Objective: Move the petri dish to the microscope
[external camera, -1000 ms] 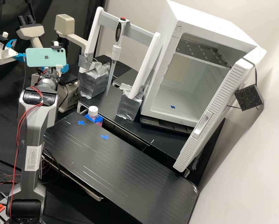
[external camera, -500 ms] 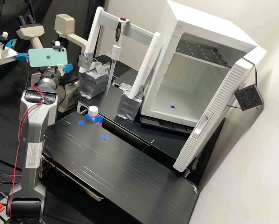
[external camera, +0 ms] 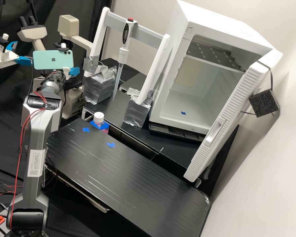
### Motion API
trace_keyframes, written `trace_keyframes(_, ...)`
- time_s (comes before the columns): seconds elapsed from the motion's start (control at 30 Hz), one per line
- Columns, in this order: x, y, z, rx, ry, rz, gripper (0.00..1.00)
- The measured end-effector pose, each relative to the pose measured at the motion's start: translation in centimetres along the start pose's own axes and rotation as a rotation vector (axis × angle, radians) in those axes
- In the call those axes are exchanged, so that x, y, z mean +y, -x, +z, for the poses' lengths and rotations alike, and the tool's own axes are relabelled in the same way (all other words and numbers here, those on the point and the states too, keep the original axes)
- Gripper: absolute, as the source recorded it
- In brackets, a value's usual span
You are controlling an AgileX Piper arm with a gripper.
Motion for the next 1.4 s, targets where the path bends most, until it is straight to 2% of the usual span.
trace_keyframes(0.03, 0.1, 0.0, 0.0, -0.005, -0.009, 0.0, 0.0)
trace_keyframes(0.07, 0.0, -0.1, 0.1, -0.009, -0.002, -0.003, 0.0)
trace_keyframes(0.47, -0.1, -0.7, 0.4, -0.035, -0.007, -0.028, 0.0)
trace_keyframes(0.5, -0.2, -0.7, 0.4, -0.038, -0.014, -0.032, 1.0)
trace_keyframes(0.8, -0.1, -0.7, 0.4, -0.032, -0.001, -0.028, 1.0)
trace_keyframes(0.83, 0.0, -0.7, 0.4, -0.024, 0.005, -0.022, 1.0)
trace_keyframes(0.87, 0.0, -0.7, 0.5, -0.015, 0.025, -0.017, 1.0)
trace_keyframes(0.97, -0.3, -0.7, 0.8, -0.001, 0.007, -0.022, 1.0)
trace_keyframes(1.0, -0.5, -0.7, 0.9, 0.006, 0.022, -0.025, 1.0)
trace_keyframes(1.03, -0.5, -0.5, 1.0, 0.011, -0.007, -0.029, 1.0)
trace_keyframes(1.23, -0.4, 1.0, 0.5, 0.066, -0.021, -0.056, 1.0)
trace_keyframes(1.3, -0.2, 1.9, 0.2, 0.088, -0.051, -0.063, 1.0)
trace_keyframes(1.4, -0.4, 3.2, 0.2, 0.098, -0.07, -0.092, 1.0)
